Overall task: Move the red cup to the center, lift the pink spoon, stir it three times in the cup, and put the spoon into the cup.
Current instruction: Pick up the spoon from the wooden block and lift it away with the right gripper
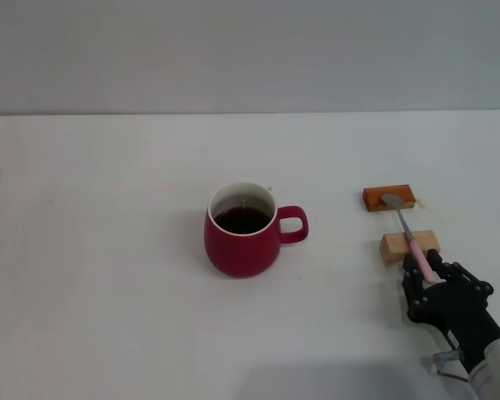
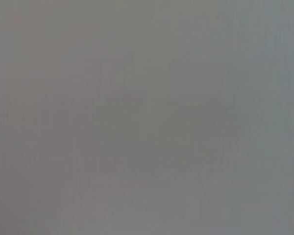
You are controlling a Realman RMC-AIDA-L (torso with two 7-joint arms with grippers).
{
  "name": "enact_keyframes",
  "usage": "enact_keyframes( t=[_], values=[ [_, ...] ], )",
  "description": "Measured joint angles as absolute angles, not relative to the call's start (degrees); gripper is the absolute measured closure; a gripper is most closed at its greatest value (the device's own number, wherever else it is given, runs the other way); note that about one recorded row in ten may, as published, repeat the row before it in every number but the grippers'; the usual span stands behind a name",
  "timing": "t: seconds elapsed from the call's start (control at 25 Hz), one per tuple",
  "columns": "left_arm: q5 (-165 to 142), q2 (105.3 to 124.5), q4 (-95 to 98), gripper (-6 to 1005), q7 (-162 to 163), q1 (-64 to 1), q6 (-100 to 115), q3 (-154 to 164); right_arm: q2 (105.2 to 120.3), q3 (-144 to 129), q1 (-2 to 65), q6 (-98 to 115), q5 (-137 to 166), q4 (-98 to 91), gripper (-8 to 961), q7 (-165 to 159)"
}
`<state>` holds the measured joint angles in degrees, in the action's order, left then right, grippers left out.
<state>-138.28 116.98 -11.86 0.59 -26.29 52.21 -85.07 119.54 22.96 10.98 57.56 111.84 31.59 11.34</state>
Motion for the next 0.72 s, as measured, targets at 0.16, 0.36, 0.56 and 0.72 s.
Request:
enact_keyframes(
  t=[0.16,0.36,0.56,0.72],
  values=[
    [-138.27,116.98,-11.86,152,0.61,-26.28,52.27,-85.07,119.53,22.92,11.01,57.58,111.80,31.56,654,11.34],
    [-138.25,116.94,-11.86,152,0.62,-26.28,52.29,-85.07,119.52,22.73,11.07,57.54,111.94,31.73,655,11.54],
    [-138.25,116.91,-11.84,152,0.62,-26.28,52.29,-85.08,119.53,22.67,11.07,57.55,112.07,31.80,657,11.71],
    [-138.25,116.91,-11.83,152,0.62,-26.28,52.29,-85.07,119.52,22.59,11.08,57.56,112.11,31.82,659,11.79]
  ],
)
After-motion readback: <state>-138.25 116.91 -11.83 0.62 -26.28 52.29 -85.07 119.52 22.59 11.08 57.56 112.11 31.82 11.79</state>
